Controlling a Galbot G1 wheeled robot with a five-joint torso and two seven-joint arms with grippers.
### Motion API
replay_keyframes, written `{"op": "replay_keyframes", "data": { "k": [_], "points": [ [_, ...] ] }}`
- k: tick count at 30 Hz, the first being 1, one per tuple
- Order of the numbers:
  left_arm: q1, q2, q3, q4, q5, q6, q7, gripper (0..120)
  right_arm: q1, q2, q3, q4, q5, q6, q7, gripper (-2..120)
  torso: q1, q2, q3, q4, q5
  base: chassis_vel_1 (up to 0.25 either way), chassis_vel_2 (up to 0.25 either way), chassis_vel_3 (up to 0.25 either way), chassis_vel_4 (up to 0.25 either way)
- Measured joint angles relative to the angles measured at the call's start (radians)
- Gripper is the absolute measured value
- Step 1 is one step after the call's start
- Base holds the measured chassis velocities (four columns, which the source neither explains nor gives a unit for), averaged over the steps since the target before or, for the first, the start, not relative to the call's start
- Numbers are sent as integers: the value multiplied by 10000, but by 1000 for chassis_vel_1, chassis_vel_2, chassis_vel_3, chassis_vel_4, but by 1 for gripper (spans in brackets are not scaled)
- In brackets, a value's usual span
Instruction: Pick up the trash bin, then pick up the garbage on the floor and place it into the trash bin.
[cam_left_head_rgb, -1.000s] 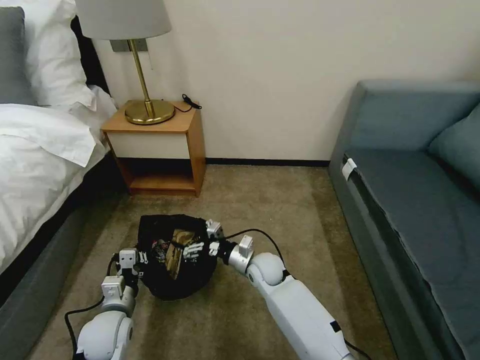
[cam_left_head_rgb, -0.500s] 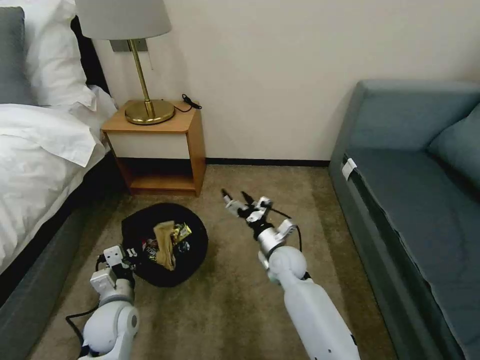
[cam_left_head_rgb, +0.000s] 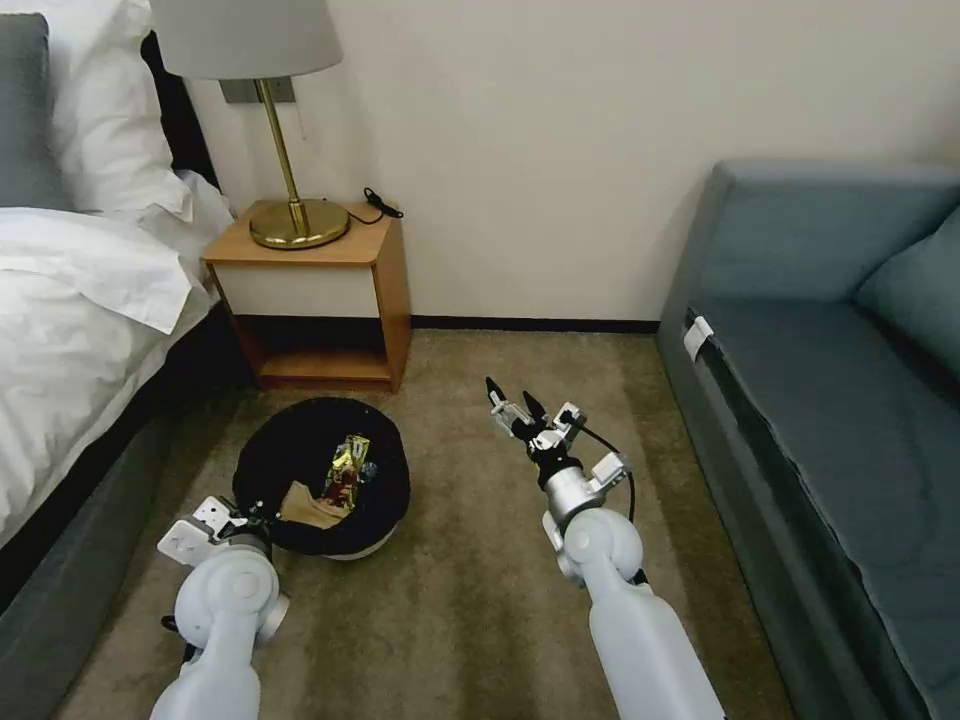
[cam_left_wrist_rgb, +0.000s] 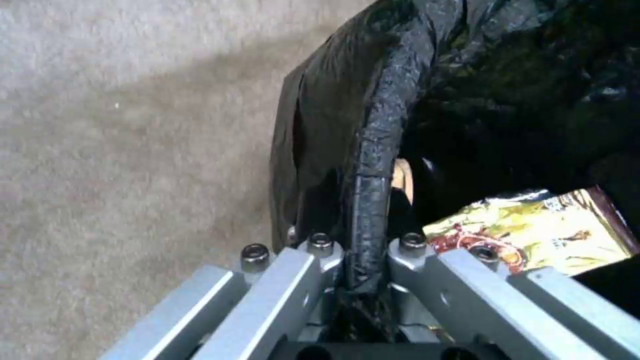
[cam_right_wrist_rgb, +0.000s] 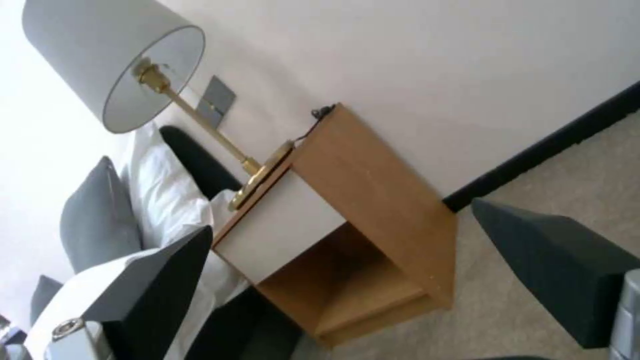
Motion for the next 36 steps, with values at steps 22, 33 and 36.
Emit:
{"op": "replay_keyframes", "data": {
  "k": [22,33,36],
  "points": [
    [-543,635,676,829,3526,-750,2611,71,-1222,129,561,567,-1765,916,-31,100,0,1,0,-1,2,0,0,0,0],
    [1070,1618,1031,543,9870,-4602,7756,100,-1907,223,1256,943,-3269,1651,616,100,0,1,-1,1,3,0,0,0,0],
    [1475,1365,1219,284,10467,-5113,7844,100,-2150,227,1409,1022,-3848,1920,1022,100,0,1,-1,-1,3,0,0,0,0]
  ]
}}
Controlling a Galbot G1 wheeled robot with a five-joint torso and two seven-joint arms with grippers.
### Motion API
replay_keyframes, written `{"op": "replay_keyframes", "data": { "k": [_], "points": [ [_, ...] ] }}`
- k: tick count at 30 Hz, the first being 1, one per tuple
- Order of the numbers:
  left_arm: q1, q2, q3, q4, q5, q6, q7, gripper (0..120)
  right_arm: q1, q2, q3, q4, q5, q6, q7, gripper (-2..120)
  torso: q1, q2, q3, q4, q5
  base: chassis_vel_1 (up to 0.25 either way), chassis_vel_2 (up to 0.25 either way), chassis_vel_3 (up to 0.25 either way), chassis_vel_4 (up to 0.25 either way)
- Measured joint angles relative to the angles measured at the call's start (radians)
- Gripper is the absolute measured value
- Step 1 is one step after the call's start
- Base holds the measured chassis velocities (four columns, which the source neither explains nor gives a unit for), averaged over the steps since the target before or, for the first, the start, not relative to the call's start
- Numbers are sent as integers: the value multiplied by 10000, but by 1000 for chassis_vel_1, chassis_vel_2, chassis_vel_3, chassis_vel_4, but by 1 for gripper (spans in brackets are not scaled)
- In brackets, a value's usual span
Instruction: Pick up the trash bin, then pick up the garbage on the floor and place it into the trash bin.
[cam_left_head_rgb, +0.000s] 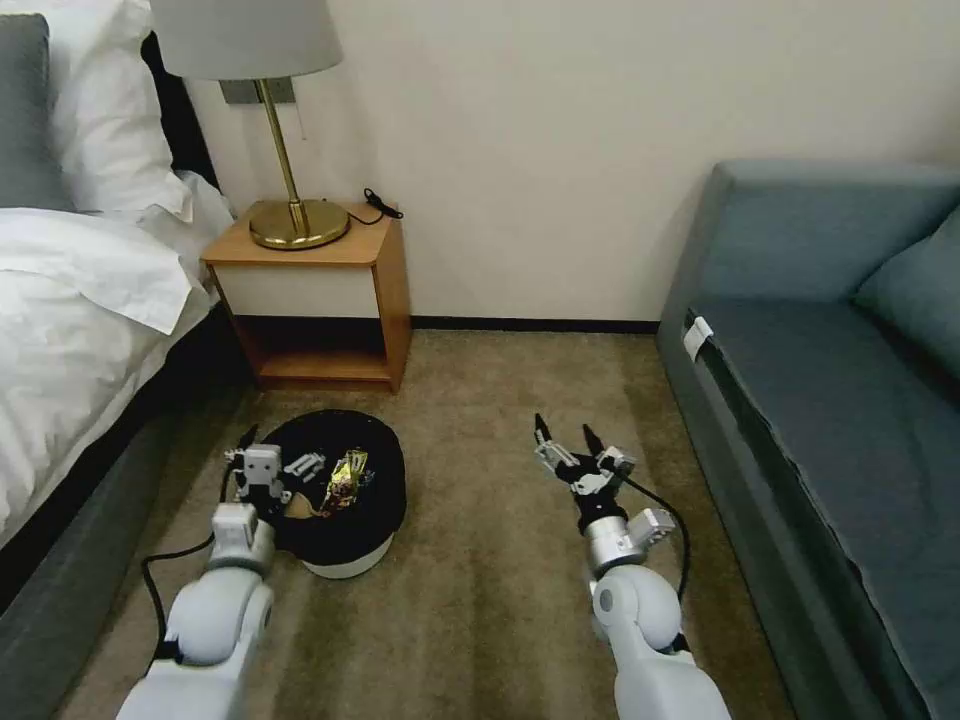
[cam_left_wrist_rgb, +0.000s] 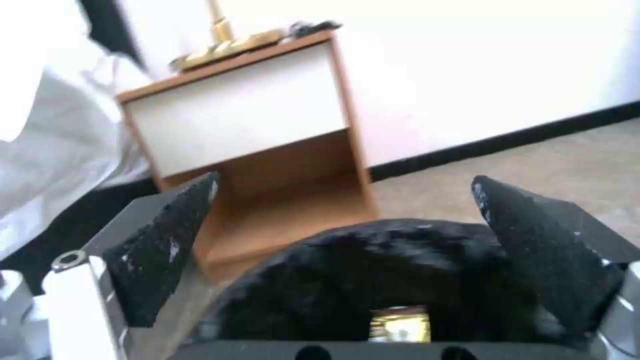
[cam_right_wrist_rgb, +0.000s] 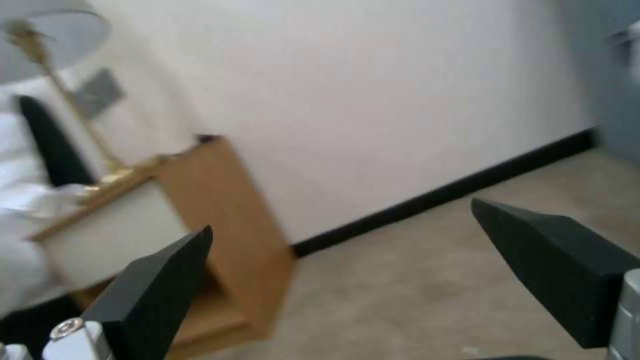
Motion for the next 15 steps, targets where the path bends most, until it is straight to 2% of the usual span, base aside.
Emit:
{"op": "replay_keyframes", "data": {
  "k": [3,6,15],
  "points": [
    [133,-110,131,-41,114,-177,7,100,-134,0,45,75,-216,65,348,100,0,0,0,1,0,0,0,0,0],
    [282,-292,453,35,380,-568,-78,100,-503,0,214,395,-646,-128,780,100,0,1,0,-2,0,0,0,0,0],
    [294,-317,556,128,558,-664,-278,100,-675,-1,281,509,-713,-210,834,100,0,0,1,0,-1,0,0,0,0]
  ]
}}
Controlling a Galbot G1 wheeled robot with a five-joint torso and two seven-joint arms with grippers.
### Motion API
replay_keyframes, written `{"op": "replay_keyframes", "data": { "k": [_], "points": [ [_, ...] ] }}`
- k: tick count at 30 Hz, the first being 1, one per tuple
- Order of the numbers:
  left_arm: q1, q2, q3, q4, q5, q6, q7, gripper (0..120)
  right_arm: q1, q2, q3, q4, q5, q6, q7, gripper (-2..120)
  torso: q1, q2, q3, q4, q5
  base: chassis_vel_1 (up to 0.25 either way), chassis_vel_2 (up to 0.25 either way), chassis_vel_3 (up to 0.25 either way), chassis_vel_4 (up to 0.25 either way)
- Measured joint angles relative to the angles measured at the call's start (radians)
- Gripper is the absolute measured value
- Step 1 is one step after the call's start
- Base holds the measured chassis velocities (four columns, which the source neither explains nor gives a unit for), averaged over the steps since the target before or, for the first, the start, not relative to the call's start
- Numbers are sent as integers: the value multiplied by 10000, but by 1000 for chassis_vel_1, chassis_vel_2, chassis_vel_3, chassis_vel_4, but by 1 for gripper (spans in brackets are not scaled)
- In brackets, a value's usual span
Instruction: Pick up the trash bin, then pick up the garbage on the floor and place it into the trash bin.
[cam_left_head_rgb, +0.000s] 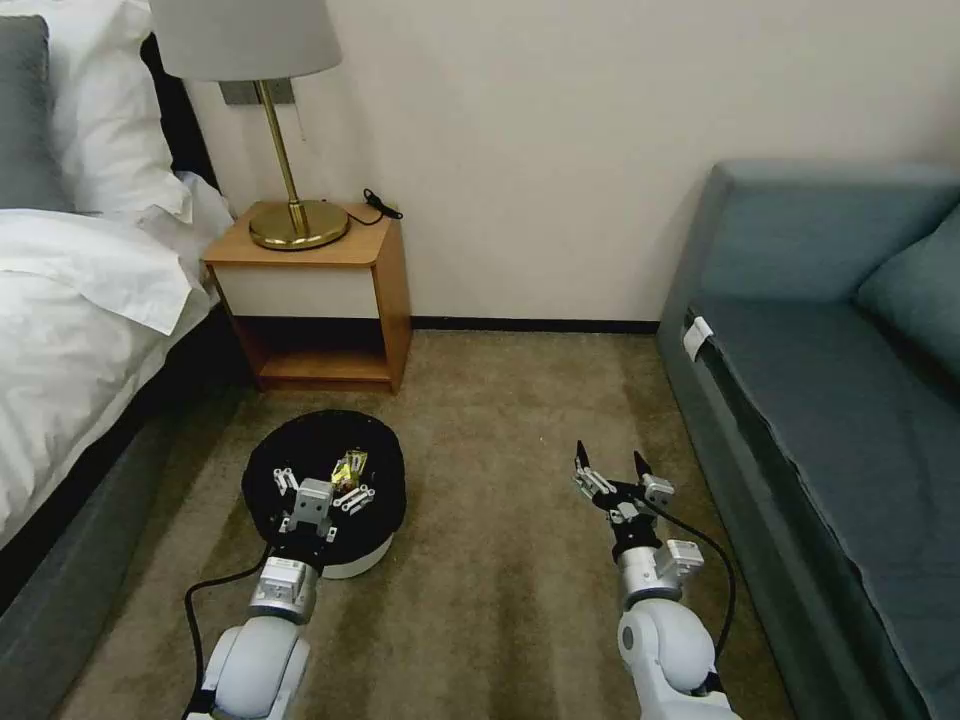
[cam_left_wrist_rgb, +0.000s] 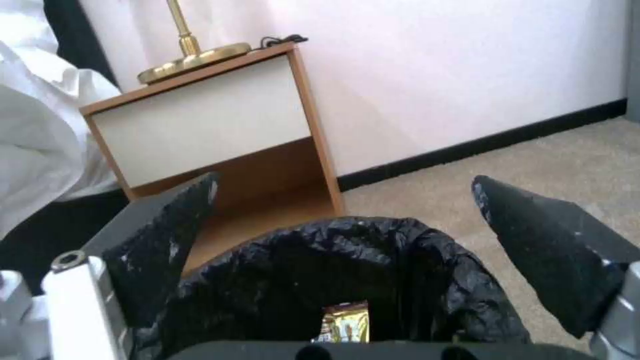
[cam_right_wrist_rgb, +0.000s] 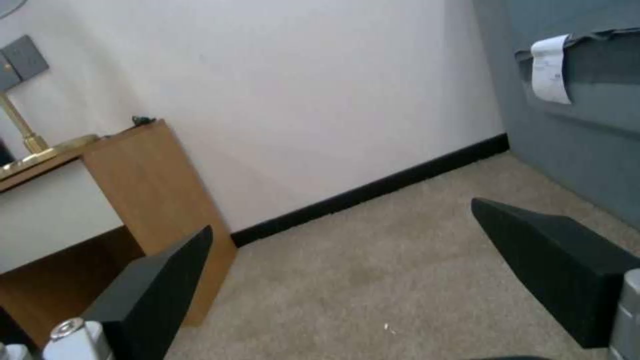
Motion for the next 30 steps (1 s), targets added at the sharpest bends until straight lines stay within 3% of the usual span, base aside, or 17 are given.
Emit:
{"op": "replay_keyframes", "data": {
  "k": [30],
  "points": [
    [-25,0,-24,15,-100,72,-53,100,30,-3,-19,-13,53,-22,-30,100,0,0,0,0,-1,0,0,0,0]
  ]
}}
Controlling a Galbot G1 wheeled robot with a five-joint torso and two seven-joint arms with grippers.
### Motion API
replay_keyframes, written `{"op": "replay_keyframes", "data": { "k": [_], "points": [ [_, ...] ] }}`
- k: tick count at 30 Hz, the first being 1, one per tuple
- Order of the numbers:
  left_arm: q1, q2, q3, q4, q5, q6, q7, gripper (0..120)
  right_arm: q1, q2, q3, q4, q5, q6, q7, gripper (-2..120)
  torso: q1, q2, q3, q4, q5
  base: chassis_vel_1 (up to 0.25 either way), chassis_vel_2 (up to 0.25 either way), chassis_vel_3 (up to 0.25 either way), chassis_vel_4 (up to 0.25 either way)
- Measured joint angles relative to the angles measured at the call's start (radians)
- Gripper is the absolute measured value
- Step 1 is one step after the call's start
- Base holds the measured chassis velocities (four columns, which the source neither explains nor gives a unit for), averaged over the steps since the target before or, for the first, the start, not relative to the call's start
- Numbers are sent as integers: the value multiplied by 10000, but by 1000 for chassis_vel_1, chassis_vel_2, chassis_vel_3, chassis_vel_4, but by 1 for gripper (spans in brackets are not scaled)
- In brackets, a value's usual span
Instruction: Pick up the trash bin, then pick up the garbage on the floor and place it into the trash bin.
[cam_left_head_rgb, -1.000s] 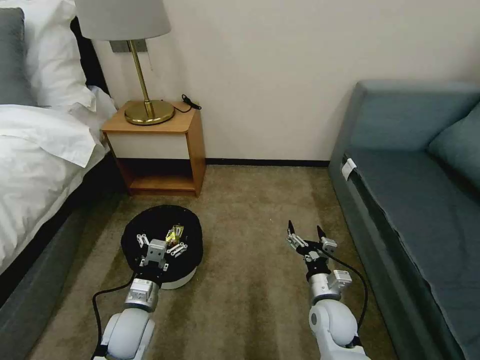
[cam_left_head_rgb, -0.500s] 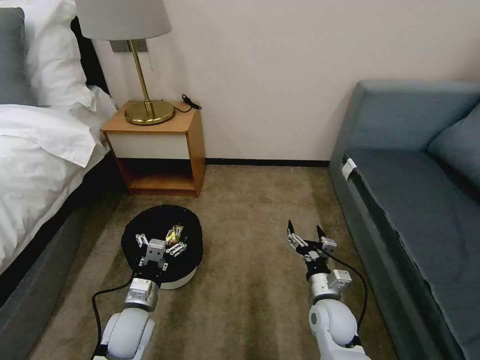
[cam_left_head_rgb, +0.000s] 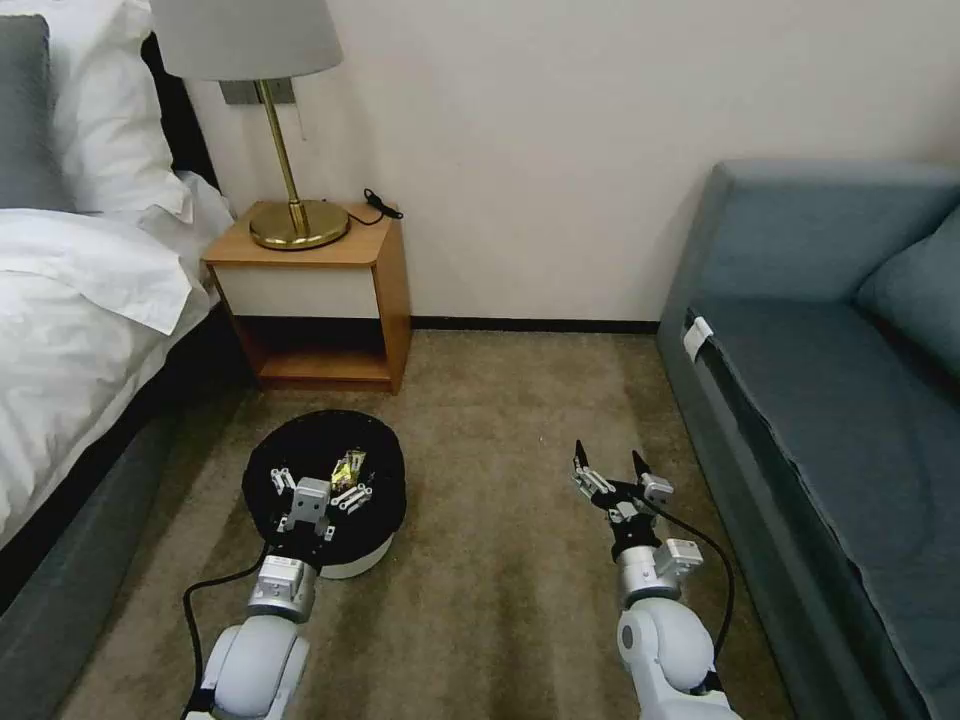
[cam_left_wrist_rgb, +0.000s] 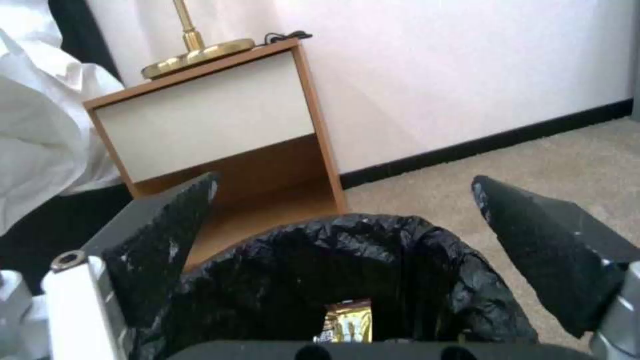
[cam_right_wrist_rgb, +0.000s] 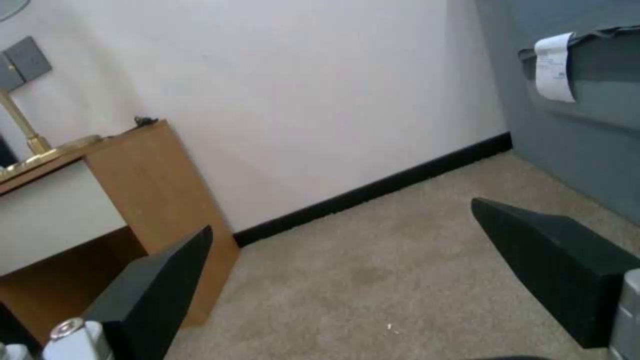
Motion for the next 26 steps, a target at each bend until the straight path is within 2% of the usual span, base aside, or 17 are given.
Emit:
{"op": "replay_keyframes", "data": {
  "k": [26],
  "points": [
    [-2,0,-1,0,-9,9,-5,100,4,0,-1,-9,9,-1,-12,100,0,0,0,0,0,0,0,0,0]
  ]
}}
